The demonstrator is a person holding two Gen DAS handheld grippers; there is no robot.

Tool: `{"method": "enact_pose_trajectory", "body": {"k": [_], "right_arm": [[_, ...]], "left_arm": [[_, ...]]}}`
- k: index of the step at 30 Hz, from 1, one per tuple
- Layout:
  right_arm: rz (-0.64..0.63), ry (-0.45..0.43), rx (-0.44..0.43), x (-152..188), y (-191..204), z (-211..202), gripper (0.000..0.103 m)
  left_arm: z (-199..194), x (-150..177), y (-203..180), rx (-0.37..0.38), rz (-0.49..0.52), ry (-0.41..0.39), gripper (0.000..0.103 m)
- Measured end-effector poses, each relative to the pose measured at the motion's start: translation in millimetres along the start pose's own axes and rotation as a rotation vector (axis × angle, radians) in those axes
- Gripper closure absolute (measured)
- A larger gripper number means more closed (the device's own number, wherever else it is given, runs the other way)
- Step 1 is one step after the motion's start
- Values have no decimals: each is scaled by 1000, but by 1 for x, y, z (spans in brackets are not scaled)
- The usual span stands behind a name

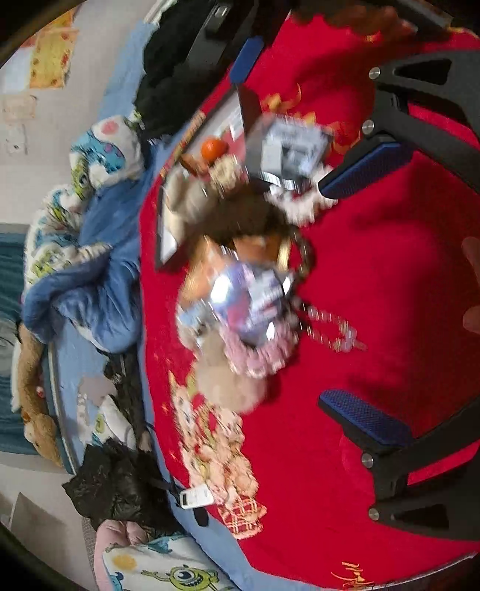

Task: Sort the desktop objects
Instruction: 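Grasp the pink beaded bracelet with the left tool while the right tool grasps the clear barcode packet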

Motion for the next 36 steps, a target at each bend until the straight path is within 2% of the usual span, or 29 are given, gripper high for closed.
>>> {"method": "enact_pose_trajectory", "body": {"k": [2, 4, 8, 11, 14, 17, 20, 22, 24, 27, 29, 31, 32, 34, 36], "right_arm": [[5, 31, 28, 7, -6, 9, 0], [13, 56, 43, 11, -12, 15, 0], [8, 153, 25, 24, -20, 33, 0], [9, 197, 8, 32, -24, 41, 0], [7, 206, -3, 34, -23, 42, 0], [12, 226, 7, 36, -25, 47, 8], [2, 244, 35, 38, -24, 52, 15], [-12, 249, 62, 39, -22, 54, 25], [-31, 257, 75, 40, -20, 57, 31], [-43, 259, 122, 42, -19, 60, 38], [-49, 257, 150, 41, -20, 61, 46], [-47, 249, 142, 42, -20, 61, 58], [-44, 249, 139, 42, -21, 60, 60], [-32, 244, 127, 41, -22, 58, 72], [-28, 234, 128, 40, -22, 56, 75]], "left_arm": [[10, 1, 11, 2, -27, 25, 0], [19, 1, 17, 34, -63, 51, 0], [35, 4, 32, 36, -121, 87, 0], [37, 1, 35, 8, -114, 72, 0], [44, -3, 36, -11, -96, 83, 0], [57, 0, 38, -44, -90, 129, 0], [59, 0, 37, -67, -73, 123, 0], [61, 0, 36, -73, -68, 124, 2], [61, -1, 33, -69, -56, 118, 9], [59, -2, 30, -70, -40, 92, 31], [56, -3, 29, -71, -33, 71, 57], [52, -1, 32, -79, -36, 60, 70], [52, -1, 33, -86, -42, 57, 78], [50, 0, 36, -97, -55, 53, 85], [46, 0, 38, -98, -67, 42, 91]]}}
Point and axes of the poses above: each gripper's, at about its wrist camera, not at the fingertips, and z roughly the way its jaws point, y to its left, x to its underside, the point moved 5 cm from there along z, roughly the way its jaws point, and after that the axes turned 3 degrees about x, right-handed, at the moved point
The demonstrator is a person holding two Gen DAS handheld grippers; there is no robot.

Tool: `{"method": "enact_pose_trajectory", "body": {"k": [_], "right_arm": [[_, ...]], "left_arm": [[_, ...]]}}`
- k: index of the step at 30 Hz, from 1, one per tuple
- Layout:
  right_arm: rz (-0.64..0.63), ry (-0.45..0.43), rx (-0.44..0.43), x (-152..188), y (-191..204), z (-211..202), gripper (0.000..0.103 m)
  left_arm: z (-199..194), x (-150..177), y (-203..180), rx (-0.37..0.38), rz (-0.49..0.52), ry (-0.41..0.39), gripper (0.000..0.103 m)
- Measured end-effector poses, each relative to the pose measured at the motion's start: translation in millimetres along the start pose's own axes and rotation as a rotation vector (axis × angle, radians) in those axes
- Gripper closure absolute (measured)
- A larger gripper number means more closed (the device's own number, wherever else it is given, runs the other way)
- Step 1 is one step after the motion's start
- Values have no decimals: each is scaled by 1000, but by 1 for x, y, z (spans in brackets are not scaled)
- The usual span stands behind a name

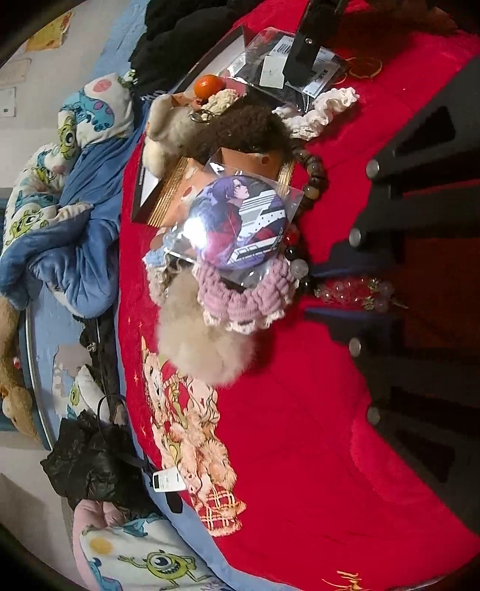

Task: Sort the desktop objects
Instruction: 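Grasp the pink beaded bracelet with the left tool while the right tool grasps the clear barcode packet, then carry the bracelet and clear packet in both tools over the black box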

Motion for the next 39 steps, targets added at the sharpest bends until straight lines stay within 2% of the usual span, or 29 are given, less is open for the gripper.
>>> {"method": "enact_pose_trajectory", "body": {"k": [1, 4, 9, 15, 22, 29, 36, 39], "right_arm": [[-5, -9, -3, 0, 1, -2, 83], [-20, -26, -8, -1, 7, -7, 92], [-25, -61, 1, -3, 12, -18, 96], [5, -87, 16, -1, 18, -31, 96], [17, -136, 8, 10, 40, -65, 95], [-50, -176, 47, 30, 71, -90, 95], [-44, -182, 95, 36, 67, -105, 95], [-27, -219, 105, 33, 58, -119, 95]], "left_arm": [[-3, 1, 1, 1, -7, -6, 93], [-14, 3, 3, 14, -18, -27, 94], [-42, 13, -5, 21, 19, -58, 95], [-76, 33, -13, 43, 33, -75, 95], [-111, 54, -17, 108, 6, -73, 95], [-151, 51, -32, 163, 20, -114, 95], [-167, 44, -42, 219, 4, -104, 95], [-166, 40, -52, 246, 8, -100, 95]]}}
Point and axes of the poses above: each gripper's, at about its wrist camera, not at the fingertips, and z roughly the way its jaws point, y to its left, x to its underside, the point moved 5 cm from there along z, roughly the way its jaws point, and after that the axes turned 3 degrees about x, right-handed, at the moved point
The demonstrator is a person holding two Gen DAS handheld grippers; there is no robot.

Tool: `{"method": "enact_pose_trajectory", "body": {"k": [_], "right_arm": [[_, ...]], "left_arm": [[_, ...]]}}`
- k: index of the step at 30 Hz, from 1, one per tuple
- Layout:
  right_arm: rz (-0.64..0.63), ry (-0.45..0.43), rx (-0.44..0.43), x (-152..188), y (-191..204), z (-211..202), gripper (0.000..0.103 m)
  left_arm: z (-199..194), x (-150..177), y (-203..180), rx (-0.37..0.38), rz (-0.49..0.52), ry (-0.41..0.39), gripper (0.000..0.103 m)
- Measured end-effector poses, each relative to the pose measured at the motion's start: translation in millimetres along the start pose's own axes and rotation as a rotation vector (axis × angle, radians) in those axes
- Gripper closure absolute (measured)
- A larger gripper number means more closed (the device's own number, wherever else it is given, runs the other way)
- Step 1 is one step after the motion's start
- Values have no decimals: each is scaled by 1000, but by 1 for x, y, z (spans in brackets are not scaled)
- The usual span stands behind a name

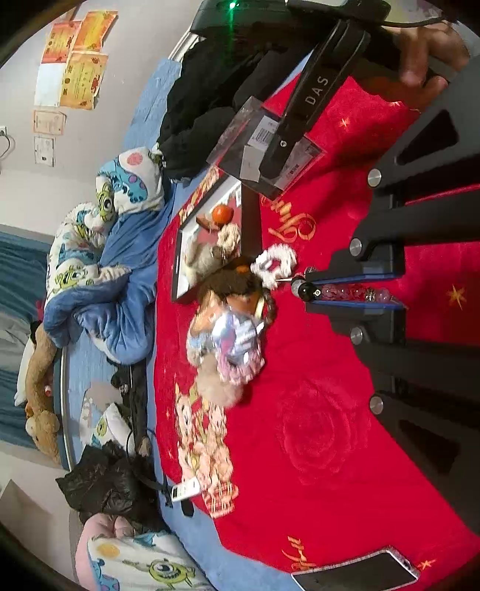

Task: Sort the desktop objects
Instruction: 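Carry the bracelet and clear packet in both tools over the black box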

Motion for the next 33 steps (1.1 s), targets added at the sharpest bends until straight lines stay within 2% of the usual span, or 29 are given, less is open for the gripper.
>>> {"method": "enact_pose_trajectory", "body": {"k": [9, 14, 20, 27, 33], "right_arm": [[34, -24, 65, 2, -54, -19, 95], [54, -18, 69, 6, -77, -21, 95], [74, -31, 54, 3, -90, -21, 95], [77, -55, 65, -11, -104, -9, 95], [149, -61, 31, -33, -127, 14, 95]], "left_arm": [[27, -4, -57, 83, 46, 17, 95], [46, 2, -90, 112, 84, 36, 95], [66, -2, -105, 130, 85, 46, 95], [95, -24, -113, 144, 80, 51, 95], [129, -64, -121, 149, 86, 35, 95]]}}
Point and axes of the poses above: each gripper's, at about its wrist camera, not at the fingertips, and z roughly the way its jaws point, y to its left, x to its underside, the point moved 5 cm from there along z, roughly the way its jaws point, and after that the axes turned 3 degrees about x, right-handed, at the moved point
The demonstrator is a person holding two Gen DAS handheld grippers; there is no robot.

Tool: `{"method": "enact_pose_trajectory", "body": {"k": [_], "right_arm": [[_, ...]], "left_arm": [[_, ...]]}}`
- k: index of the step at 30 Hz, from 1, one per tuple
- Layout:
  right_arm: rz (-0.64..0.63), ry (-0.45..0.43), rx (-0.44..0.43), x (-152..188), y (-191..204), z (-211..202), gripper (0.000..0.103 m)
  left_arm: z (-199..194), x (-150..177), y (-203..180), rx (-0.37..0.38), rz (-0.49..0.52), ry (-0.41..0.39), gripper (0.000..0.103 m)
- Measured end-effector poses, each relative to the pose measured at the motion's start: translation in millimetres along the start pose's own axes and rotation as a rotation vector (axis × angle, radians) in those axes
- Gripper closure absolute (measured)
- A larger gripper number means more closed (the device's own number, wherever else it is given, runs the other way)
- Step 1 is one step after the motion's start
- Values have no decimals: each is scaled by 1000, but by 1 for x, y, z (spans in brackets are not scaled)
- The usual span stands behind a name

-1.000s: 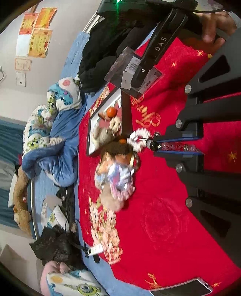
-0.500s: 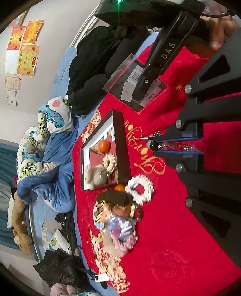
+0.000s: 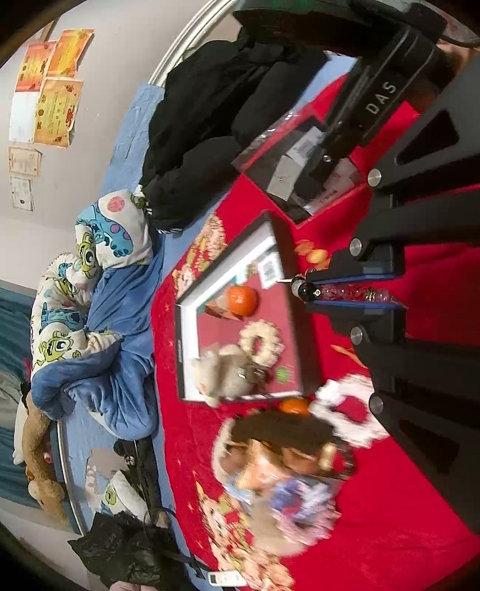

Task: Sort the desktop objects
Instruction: 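Carry the bracelet and clear packet in both tools over the black box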

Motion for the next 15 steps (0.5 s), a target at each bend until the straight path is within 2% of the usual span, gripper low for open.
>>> {"method": "enact_pose_trajectory", "body": {"k": [4, 8, 15], "right_arm": [[2, -14, 0, -25, -9, 27, 94], [7, -2, 0, -43, -16, 65, 94], [-15, 5, 3, -64, -25, 111, 94]], "left_arm": [[26, -36, -6, -10, 42, -16, 95], [60, -63, -2, -23, 33, -24, 95], [104, -73, 12, -3, 25, -31, 95]]}}
Point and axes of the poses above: each gripper's, at about its wrist camera, not at the fingertips, and z roughly the way its jaws point, y to its left, x to its underside, the point moved 5 cm from there along z, roughly the way its jaws point, and after that the axes turned 3 degrees about x, right-handed, at the moved point
